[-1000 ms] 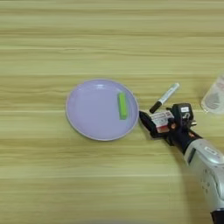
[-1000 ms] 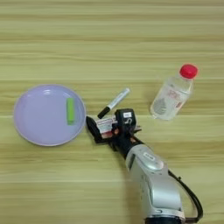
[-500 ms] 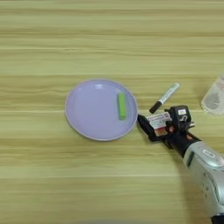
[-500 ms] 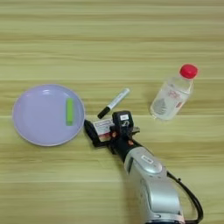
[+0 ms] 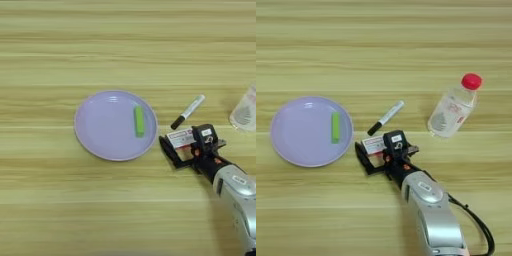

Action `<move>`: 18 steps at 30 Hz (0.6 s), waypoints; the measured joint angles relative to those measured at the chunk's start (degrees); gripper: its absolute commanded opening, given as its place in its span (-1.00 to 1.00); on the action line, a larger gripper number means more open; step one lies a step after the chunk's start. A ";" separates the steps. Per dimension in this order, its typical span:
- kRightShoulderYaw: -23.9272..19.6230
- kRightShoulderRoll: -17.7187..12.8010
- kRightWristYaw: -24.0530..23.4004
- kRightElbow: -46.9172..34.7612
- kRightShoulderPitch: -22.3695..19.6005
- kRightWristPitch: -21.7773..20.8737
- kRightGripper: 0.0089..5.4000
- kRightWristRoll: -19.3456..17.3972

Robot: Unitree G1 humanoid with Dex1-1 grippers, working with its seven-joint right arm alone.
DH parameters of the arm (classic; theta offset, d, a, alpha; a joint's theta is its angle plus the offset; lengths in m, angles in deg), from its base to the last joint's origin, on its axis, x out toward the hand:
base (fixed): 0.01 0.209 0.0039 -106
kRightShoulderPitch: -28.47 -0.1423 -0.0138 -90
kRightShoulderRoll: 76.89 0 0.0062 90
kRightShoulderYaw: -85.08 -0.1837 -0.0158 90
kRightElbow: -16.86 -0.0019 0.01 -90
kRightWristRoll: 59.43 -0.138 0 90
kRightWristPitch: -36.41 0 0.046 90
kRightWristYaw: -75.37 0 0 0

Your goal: Move the objects on the table

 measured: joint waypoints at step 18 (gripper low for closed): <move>0.02 -0.04 0.94 2.67 -1.38 -0.39 0.53 -0.01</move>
